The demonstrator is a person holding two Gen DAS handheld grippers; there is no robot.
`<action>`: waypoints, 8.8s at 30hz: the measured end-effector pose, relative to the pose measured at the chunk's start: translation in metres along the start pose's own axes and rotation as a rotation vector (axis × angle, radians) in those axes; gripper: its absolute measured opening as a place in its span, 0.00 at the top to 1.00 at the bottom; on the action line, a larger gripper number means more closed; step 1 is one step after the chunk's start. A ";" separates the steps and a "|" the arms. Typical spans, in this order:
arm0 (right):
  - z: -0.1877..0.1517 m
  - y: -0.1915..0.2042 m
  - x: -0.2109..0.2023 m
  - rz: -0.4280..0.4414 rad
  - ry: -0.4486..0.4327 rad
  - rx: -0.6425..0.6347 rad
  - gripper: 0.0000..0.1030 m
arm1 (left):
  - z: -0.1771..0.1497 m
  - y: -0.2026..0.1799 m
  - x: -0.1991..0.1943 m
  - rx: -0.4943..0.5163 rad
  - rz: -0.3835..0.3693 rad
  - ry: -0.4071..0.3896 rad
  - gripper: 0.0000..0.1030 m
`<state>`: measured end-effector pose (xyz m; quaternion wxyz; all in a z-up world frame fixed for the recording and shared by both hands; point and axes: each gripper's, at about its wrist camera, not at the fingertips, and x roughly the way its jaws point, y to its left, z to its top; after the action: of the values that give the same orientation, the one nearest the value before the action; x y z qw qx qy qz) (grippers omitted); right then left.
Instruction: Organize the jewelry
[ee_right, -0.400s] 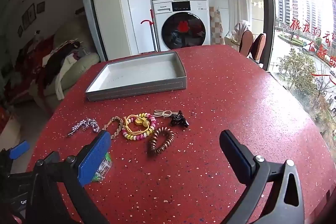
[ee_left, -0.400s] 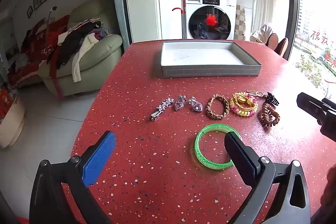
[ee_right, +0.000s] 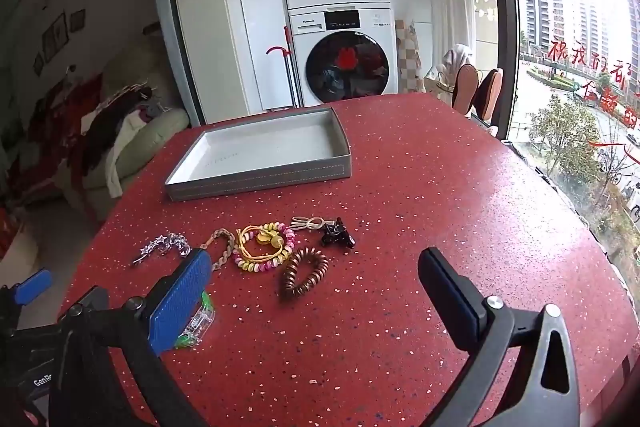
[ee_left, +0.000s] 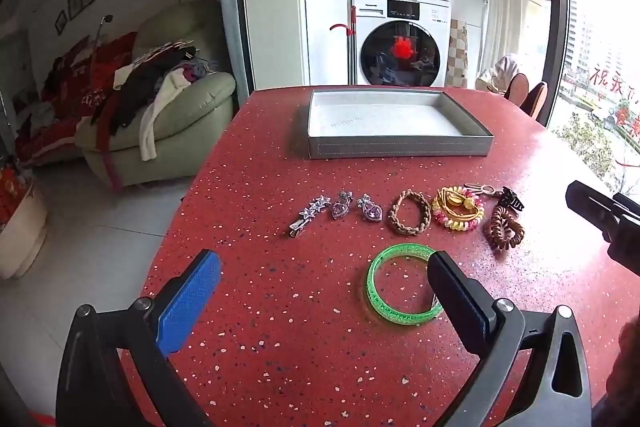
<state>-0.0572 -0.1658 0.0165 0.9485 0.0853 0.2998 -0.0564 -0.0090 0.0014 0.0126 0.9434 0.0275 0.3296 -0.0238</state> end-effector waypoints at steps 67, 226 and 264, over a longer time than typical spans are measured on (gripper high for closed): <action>0.005 0.001 0.007 0.009 0.008 0.001 0.00 | -0.001 -0.001 0.015 -0.023 0.010 0.030 0.00; 0.146 0.000 0.294 0.103 0.426 0.009 0.88 | 0.178 -0.051 0.290 0.065 -0.133 0.312 0.75; 0.115 0.005 0.141 0.221 0.262 0.136 0.20 | 0.152 -0.018 0.161 0.026 -0.166 0.120 0.00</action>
<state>0.1225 -0.1913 0.0282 0.8939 0.1881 0.4050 0.0396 0.2096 -0.0307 0.0302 0.9163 0.0137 0.3864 -0.1046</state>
